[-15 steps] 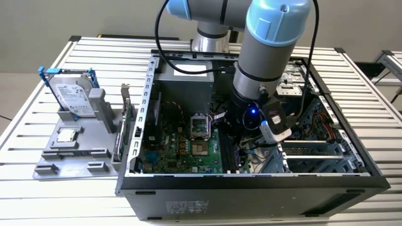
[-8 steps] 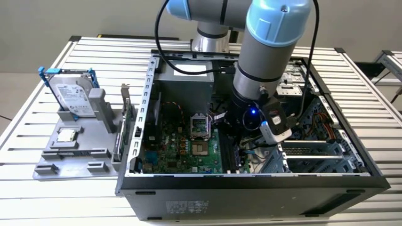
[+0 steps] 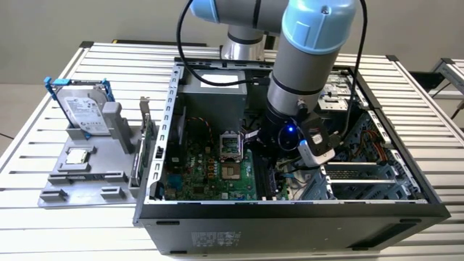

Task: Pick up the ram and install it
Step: 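Insert the ram into the slot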

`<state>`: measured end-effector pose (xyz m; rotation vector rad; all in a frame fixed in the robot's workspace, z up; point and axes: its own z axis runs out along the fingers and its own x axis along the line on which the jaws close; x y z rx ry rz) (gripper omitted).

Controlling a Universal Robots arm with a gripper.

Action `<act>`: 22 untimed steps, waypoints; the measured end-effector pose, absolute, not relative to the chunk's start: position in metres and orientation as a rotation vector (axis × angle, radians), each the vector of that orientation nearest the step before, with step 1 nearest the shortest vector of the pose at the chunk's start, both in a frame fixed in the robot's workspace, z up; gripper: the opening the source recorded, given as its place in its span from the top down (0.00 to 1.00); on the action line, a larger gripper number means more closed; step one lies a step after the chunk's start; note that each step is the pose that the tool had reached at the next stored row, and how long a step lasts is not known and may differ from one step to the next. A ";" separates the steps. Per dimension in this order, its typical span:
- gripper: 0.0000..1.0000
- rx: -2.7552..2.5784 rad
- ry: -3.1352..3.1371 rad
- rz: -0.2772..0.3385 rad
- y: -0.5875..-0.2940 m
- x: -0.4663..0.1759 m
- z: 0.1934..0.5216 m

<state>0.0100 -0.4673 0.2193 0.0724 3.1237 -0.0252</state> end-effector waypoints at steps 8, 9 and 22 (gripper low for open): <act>1.00 0.071 3.124 -0.025 -0.468 0.010 0.217; 1.00 0.071 3.124 -0.025 -0.467 0.011 0.217; 1.00 0.071 3.127 -0.026 -0.466 0.012 0.216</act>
